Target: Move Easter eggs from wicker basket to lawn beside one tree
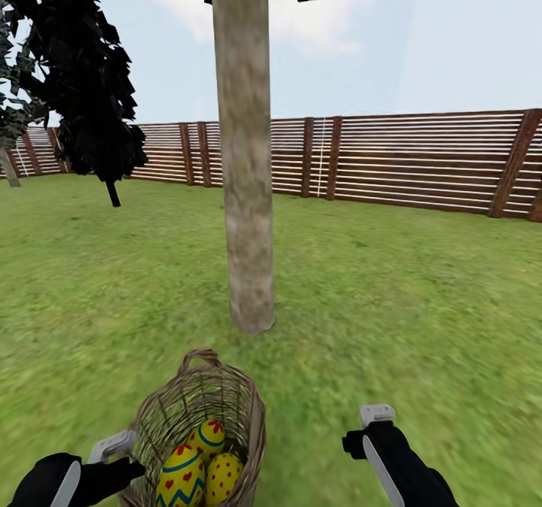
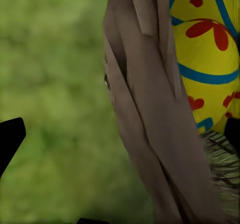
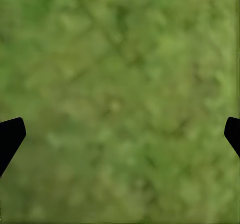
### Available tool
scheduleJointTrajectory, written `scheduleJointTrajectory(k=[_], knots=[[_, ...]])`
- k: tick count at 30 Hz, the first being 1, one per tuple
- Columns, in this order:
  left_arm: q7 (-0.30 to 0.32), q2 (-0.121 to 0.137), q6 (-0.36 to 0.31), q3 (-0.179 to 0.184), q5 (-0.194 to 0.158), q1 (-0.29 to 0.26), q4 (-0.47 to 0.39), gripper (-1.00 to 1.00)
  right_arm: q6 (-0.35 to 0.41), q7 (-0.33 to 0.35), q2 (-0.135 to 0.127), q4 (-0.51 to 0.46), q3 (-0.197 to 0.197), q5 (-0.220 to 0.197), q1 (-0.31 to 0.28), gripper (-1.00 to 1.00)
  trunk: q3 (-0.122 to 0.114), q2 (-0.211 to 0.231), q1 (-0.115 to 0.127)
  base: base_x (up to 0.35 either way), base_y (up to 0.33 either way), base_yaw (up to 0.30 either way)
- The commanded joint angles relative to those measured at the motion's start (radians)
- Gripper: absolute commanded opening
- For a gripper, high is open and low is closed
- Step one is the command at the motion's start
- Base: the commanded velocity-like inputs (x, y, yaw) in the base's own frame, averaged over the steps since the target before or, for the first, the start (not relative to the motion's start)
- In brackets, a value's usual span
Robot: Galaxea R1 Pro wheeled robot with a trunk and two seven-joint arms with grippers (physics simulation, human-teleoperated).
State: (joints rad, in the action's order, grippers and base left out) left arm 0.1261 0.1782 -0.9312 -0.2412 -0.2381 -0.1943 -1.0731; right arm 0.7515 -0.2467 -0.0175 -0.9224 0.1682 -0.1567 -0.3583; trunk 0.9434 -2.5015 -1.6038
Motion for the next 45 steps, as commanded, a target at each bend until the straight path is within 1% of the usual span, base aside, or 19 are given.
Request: scheduleJointTrajectory(k=[1,8,42,45], knots=[[0.007,0.0,-0.005,-0.002,0.005,-0.001,-0.001,1.0,0.003,-0.01,-0.001,-0.001,0.005,-0.011,-0.001,1.0,-0.003,0.0,0.001,0.0,0.0,0.0],[0.007,0.0,-0.005,-0.003,0.005,-0.001,-0.001,1.0,0.003,-0.01,-0.001,-0.001,0.005,-0.009,-0.001,1.0,-0.03,0.001,0.004,0.0,0.0,0.0],[0.007,0.0,-0.005,-0.001,0.005,-0.001,0.0,1.0,0.003,-0.01,-0.001,-0.001,0.004,-0.009,-0.001,1.0,-0.137,0.239,0.134,0.0,0.0,0.0],[0.007,0.0,-0.005,-0.002,0.004,-0.001,-0.002,1.0,0.003,-0.01,-0.001,-0.001,0.004,-0.009,-0.001,1.0,-0.137,0.239,0.134,0.0,0.0,0.0]])
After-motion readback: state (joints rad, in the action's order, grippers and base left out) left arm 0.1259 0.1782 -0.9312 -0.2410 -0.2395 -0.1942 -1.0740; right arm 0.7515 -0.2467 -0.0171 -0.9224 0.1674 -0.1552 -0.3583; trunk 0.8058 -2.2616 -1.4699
